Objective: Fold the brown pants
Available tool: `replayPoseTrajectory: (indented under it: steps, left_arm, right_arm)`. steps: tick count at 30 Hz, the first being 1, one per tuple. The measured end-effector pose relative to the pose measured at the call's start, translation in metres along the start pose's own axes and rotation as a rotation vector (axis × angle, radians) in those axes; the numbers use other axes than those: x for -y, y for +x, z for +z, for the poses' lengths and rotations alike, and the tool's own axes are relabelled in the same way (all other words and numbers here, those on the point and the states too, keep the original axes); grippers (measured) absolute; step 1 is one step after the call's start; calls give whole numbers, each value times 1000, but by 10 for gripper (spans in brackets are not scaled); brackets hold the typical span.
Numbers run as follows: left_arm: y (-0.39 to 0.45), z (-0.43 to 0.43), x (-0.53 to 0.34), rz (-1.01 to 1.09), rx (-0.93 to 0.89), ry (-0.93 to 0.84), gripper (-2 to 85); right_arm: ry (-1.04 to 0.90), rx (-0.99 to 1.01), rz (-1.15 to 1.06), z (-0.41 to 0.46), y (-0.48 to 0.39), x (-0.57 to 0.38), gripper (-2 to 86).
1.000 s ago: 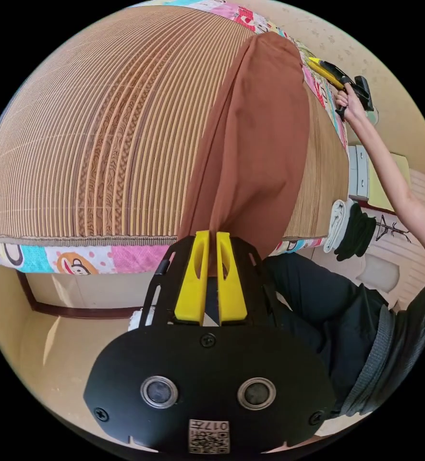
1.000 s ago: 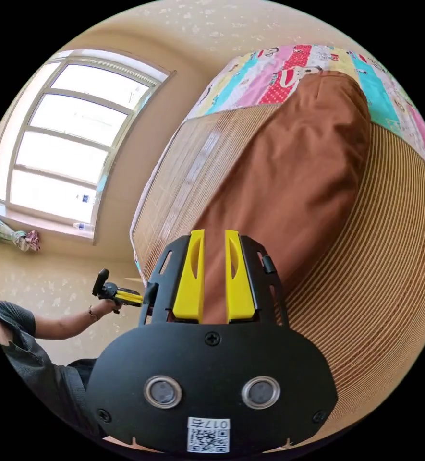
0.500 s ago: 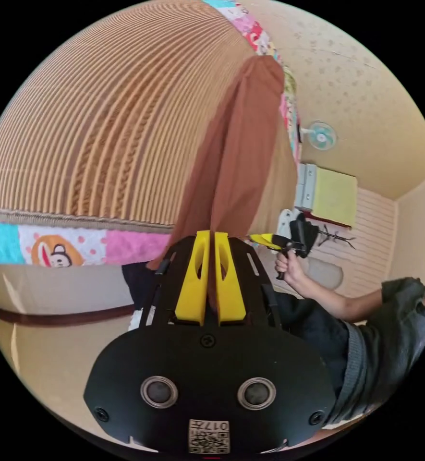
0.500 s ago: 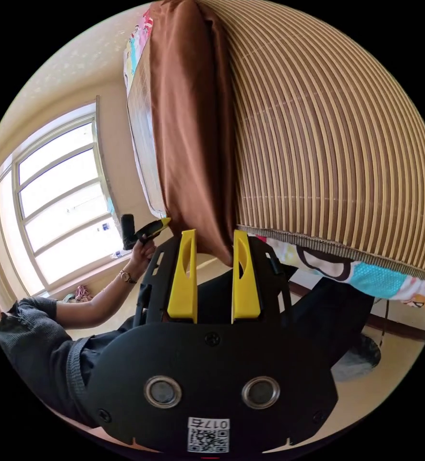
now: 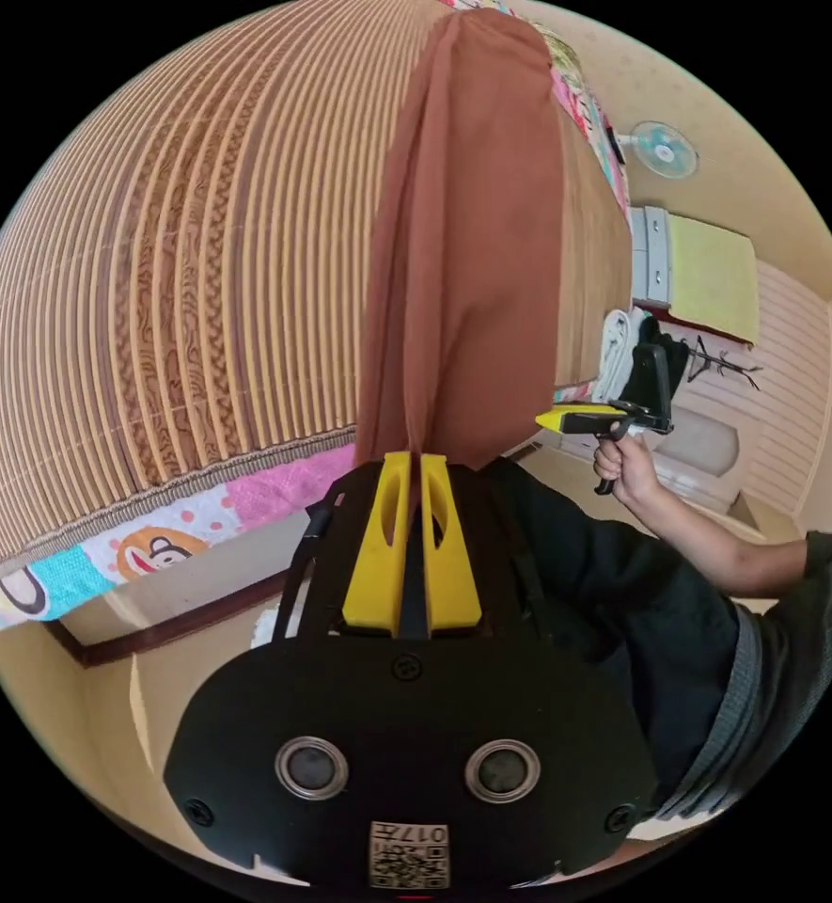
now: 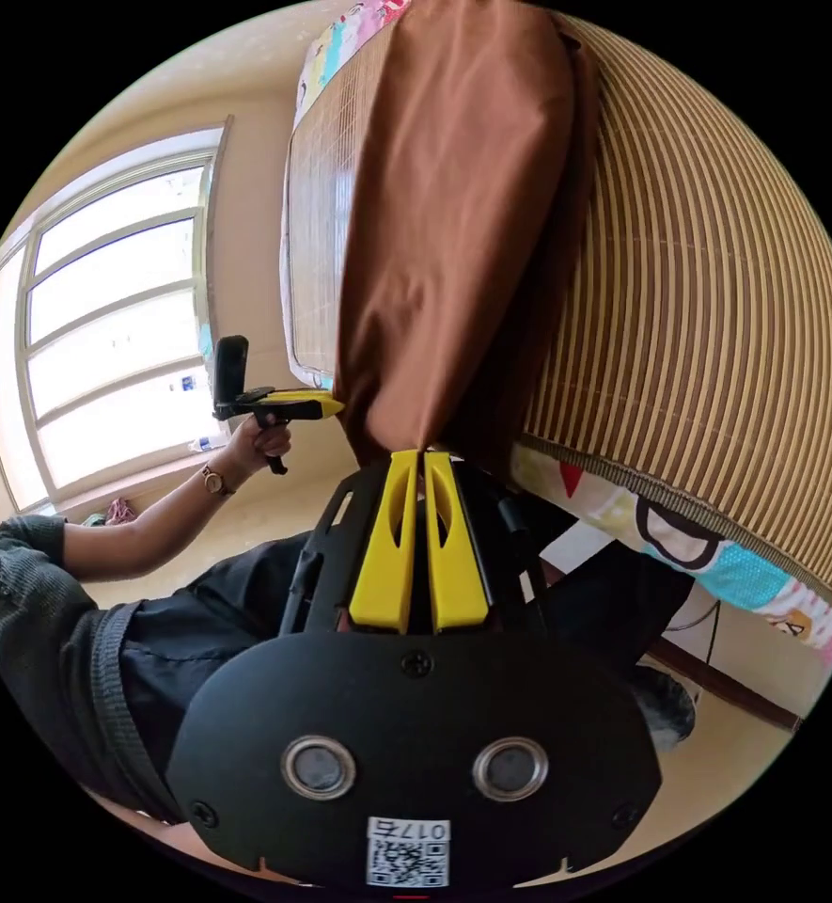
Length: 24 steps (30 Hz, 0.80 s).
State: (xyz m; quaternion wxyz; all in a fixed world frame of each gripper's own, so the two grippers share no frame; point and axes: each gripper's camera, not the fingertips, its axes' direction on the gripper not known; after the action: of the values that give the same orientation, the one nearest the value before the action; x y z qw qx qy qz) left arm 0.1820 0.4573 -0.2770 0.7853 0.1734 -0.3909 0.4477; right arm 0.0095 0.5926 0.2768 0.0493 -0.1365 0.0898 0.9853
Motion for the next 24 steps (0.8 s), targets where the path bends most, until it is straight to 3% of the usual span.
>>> replayPoseTrajectory:
  steps: [5, 11, 15, 21, 24]
  left_arm:
    - [13, -8, -16, 23, -4, 60, -3]
    - [19, 6, -17, -171, 74, 75, 49]
    - [40, -28, -11, -145, 88, 270, 97]
    - [59, 11, 38, -90, 111, 92, 120]
    - [79, 26, 29, -81, 210, 88, 65]
  right_arm:
    - [19, 7, 78, 0, 29, -11, 23]
    - [-4, 9, 100, -9, 35, -3, 68]
    - [97, 45, 136, -33, 55, 10, 107]
    - [14, 62, 153, -10, 86, 46, 72]
    - [-1, 42, 149, -2, 86, 32, 31]
